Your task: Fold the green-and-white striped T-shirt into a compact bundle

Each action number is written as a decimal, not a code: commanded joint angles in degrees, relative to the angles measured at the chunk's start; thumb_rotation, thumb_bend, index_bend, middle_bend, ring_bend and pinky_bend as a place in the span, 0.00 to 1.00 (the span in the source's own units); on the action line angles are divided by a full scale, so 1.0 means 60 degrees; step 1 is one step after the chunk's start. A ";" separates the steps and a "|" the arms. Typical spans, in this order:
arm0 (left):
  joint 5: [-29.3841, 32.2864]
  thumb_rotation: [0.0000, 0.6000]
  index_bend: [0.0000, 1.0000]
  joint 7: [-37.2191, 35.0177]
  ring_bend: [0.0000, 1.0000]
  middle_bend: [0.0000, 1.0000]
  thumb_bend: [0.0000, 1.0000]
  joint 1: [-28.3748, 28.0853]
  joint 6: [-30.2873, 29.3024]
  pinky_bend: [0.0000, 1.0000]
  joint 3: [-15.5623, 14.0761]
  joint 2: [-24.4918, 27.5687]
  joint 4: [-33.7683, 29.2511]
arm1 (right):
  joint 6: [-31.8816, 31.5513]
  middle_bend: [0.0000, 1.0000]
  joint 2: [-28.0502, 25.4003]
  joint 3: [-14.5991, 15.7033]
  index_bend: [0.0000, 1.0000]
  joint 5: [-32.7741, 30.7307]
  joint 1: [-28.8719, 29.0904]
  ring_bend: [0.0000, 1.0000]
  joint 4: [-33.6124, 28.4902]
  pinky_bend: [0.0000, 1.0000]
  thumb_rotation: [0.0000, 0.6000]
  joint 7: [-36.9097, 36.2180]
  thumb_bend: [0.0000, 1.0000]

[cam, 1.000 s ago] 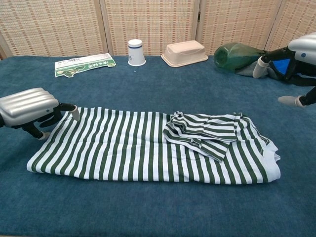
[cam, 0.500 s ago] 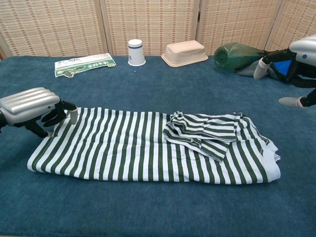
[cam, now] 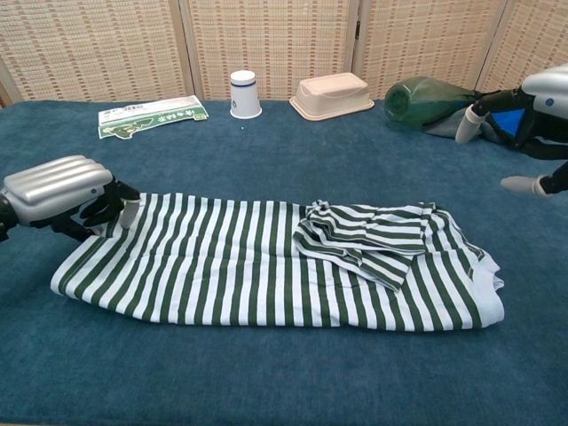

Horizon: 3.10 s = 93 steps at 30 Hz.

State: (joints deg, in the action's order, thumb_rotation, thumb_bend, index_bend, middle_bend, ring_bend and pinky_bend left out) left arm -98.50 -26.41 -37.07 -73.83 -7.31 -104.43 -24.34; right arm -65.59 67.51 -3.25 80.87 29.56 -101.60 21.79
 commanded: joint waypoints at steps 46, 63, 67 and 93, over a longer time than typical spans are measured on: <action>0.1679 1.00 0.67 0.0684 0.78 0.87 0.68 0.1049 0.1199 0.94 0.0932 0.3771 -0.4464 | -0.0388 0.93 -0.0059 -0.0094 0.27 0.0693 -0.0359 1.00 -0.0310 1.00 1.00 -0.0335 0.31; 0.3370 1.00 0.65 0.4855 0.78 0.87 0.68 -0.0724 0.3306 0.94 0.2505 0.5077 -1.0818 | -0.0959 0.93 -0.0496 -0.0025 0.27 0.0920 -0.0875 1.00 -0.0060 1.00 1.00 -0.1093 0.31; 0.4216 1.00 0.65 0.6016 0.78 0.87 0.68 -0.1159 0.3692 0.94 0.2834 0.4735 -1.1304 | -0.1065 0.93 -0.0588 -0.0046 0.27 0.0962 -0.0961 1.00 -0.0008 1.00 1.00 -0.1243 0.31; 0.7472 1.00 0.62 1.0426 0.78 0.86 0.68 -0.3582 0.3354 0.94 0.3464 0.1651 -1.1043 | -0.1326 0.93 -0.0985 -0.0139 0.27 0.0940 -0.1370 1.00 -0.0063 1.00 1.00 -0.1603 0.31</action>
State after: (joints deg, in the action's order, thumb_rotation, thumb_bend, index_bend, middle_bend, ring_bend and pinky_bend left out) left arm -54.50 35.03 -57.69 -53.06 13.31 -93.40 -91.71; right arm -73.55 61.60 -4.08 86.51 21.34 -101.98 12.16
